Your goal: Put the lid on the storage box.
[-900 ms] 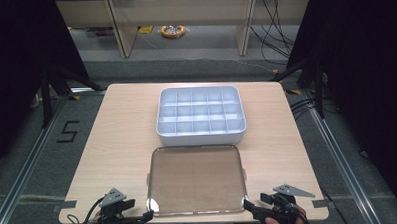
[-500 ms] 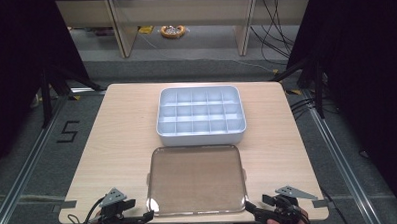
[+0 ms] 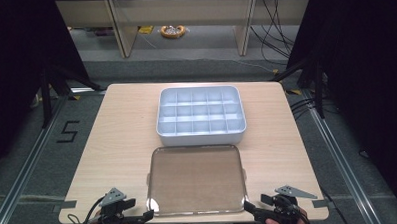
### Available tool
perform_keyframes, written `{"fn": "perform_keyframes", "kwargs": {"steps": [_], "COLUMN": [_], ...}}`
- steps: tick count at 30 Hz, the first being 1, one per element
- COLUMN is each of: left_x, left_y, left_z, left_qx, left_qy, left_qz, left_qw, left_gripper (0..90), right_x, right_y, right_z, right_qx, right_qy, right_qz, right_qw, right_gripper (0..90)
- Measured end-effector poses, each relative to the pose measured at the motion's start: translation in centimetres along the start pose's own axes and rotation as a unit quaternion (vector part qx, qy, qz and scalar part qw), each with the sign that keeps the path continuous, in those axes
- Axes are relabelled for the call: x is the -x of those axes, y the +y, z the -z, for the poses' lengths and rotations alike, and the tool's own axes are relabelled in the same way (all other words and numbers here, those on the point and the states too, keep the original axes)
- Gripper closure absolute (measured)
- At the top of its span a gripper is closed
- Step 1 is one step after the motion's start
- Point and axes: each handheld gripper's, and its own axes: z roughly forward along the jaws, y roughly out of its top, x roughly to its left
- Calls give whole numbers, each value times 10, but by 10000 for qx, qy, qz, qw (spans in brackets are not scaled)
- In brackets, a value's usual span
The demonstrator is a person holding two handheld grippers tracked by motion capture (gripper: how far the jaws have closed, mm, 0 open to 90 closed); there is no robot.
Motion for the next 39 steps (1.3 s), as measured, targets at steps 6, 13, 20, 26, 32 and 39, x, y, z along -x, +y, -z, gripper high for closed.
{"fn": "perform_keyframes", "kwargs": {"steps": [6,13,20,26,32,39], "left_x": [0,0,-11,-17,-20,-18], "left_y": [4,8,17,24,25,24], "left_z": [-4,-13,-21,-35,-38,-39], "left_qx": [148,49,-60,-89,-300,-278], "left_qy": [-122,-117,25,10,-9,117], "left_qz": [-8,7,30,178,6,31], "left_qw": [9998,9999,10000,9998,9995,9995], "left_gripper": [153,237,294,385,430,442], "right_x": [-1,2,5,2,7,8], "right_y": [4,14,22,24,27,27], "right_z": [-10,-20,-31,-37,-41,-50], "right_qx": [56,-39,-95,-203,-204,-247], "right_qy": [164,102,76,153,138,158], "right_qz": [53,70,117,-184,-43,-198], "right_qw": [9998,9999,9999,9995,9997,9994], "right_gripper": [201,233,255,262,276,297]}}
